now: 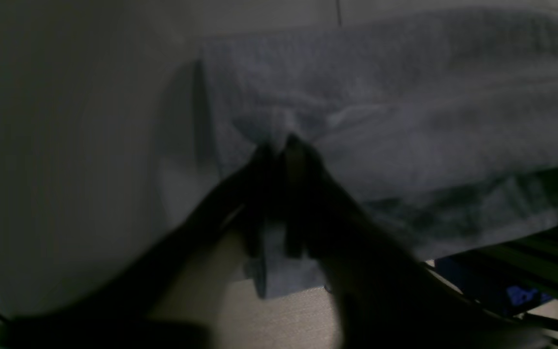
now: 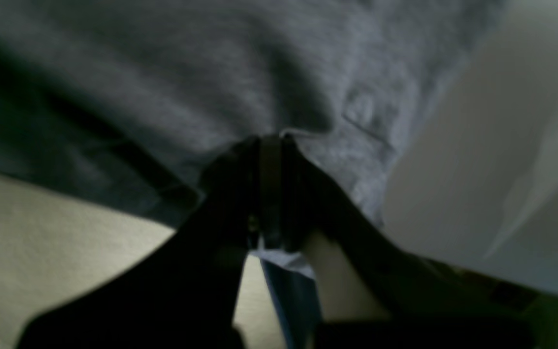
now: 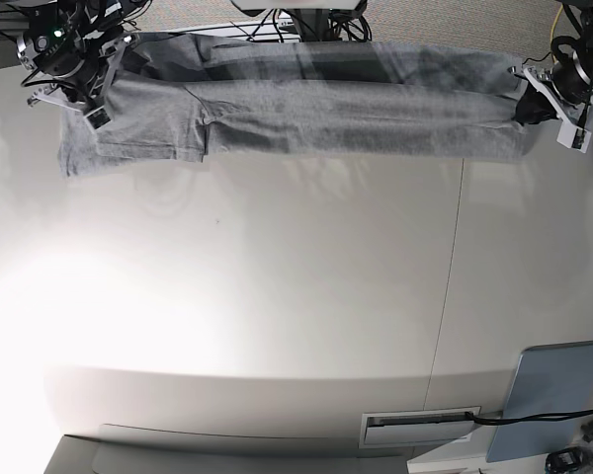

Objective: Fold the T-shirt properly
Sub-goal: 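Lower the folded hem onto the collar edge and release, then grasp the folded end with the left gripper and fold it toward the right gripper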

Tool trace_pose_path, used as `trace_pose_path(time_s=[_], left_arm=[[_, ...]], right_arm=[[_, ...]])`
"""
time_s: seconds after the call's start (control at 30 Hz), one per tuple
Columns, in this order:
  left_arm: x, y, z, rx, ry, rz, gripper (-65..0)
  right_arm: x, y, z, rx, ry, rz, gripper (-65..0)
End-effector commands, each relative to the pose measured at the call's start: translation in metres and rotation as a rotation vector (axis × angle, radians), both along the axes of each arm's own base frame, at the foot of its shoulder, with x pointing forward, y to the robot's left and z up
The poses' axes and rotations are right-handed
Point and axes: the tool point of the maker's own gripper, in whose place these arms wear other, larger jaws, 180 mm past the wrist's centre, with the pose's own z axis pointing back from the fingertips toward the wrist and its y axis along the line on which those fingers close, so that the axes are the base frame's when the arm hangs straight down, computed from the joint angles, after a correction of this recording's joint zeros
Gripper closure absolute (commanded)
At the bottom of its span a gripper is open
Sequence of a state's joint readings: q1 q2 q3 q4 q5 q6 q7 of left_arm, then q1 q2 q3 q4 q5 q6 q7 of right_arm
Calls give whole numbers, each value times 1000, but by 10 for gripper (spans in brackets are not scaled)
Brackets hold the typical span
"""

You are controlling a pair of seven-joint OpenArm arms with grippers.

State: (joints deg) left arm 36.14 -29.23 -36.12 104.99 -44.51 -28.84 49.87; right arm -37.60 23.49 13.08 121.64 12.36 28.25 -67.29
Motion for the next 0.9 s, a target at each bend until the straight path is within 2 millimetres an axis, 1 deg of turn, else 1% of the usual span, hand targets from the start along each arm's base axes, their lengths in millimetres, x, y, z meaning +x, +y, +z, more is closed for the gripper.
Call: trace_pose_path(time_s=[0.0,0.07,0.1,0.13,0.27,0.37,0.53,0.6,0.73,0.8,0.87], left_arm=[[6,6,9,14,-31,0,-136],[6,6,9,15,-31,0,-180],[6,6,9,15,-30,0,-195],[5,6,9,17,-28,0,-206],[6,6,9,20,-30,0,-250],[10,6,12,13,-57,4,-274],[18,4,17,-11,-105,28,-276],[21,4,15,-23,-113,45,-276],[26,6,1,-71,-110,104,-276],[26,10,-12,-84,-89,140,-276],[21,19,-28,-61,-47,167,-276]], right_arm=[[4,-3,7,-22,-17,22,-64],[4,-3,7,-21,-17,23,-194],[4,-3,7,-21,-17,23,-235],[4,-3,7,-21,-17,23,-255],[4,-4,7,-22,-20,15,-257],[7,-6,9,-20,-41,-21,-257],[15,-4,12,-1,-93,-38,-257],[17,-3,12,3,-100,-36,-257],[17,-3,12,3,-100,-36,-257],[17,-3,12,3,-100,-36,-257],[17,-3,12,3,-100,-35,-257]])
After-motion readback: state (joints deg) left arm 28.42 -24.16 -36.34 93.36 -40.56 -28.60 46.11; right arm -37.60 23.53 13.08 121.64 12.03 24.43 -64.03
